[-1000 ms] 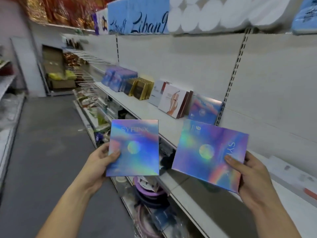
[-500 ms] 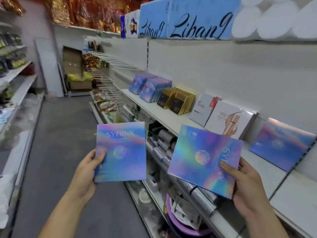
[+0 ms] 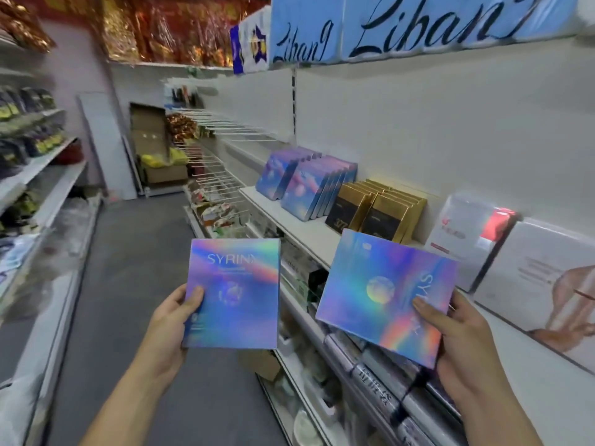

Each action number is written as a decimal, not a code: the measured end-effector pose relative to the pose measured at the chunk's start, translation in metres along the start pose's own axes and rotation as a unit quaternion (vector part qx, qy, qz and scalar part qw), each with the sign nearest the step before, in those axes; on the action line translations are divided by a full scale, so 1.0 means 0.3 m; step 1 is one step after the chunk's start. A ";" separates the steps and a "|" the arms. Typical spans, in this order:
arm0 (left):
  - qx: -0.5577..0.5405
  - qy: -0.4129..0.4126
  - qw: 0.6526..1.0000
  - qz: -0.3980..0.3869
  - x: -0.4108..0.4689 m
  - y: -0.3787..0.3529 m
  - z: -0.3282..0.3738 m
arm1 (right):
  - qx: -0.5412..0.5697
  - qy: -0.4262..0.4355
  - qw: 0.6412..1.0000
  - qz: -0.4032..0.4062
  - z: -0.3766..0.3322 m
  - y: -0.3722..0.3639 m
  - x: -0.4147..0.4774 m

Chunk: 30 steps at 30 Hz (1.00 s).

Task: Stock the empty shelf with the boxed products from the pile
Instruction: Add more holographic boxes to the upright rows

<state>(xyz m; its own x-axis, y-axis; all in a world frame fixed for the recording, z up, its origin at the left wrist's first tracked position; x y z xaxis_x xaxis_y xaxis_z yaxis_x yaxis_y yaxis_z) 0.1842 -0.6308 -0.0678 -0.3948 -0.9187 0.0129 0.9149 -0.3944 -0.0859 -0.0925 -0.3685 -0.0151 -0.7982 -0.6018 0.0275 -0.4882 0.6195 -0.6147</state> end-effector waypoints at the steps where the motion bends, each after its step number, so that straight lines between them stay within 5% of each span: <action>1: 0.003 -0.007 1.000 0.000 0.059 -0.002 0.017 | 0.000 0.003 1.000 -0.001 0.012 -0.026 0.052; 12: -0.030 -0.005 0.999 -0.010 0.611 0.030 -0.017 | -0.033 0.028 0.998 0.041 0.183 -0.240 0.418; 25: -0.076 0.002 0.988 -0.135 1.419 0.121 -0.019 | -0.021 0.128 0.985 0.116 0.465 -0.678 0.752; 30: -0.090 0.005 0.981 -0.175 1.647 0.053 -0.004 | -0.011 0.090 0.985 0.145 0.476 -0.703 0.860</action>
<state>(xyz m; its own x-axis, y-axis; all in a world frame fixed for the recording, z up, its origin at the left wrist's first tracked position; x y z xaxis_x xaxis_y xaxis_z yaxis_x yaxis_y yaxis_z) 0.0035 -1.0908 -0.0641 -0.6833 -0.7275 0.0624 0.6944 -0.6739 -0.2522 -0.1451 -0.7263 0.0091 -0.9537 -0.3008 -0.0066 -0.2368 0.7639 -0.6003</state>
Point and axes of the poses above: each hand's wrist, its own x-axis towards the middle knuckle, its own y-axis out of the back of the hand, z = x × y, the point moved 1 cm from there along x, towards the middle knuckle, and after that the axes turned 11 degrees about x, right-handed, at the moved point
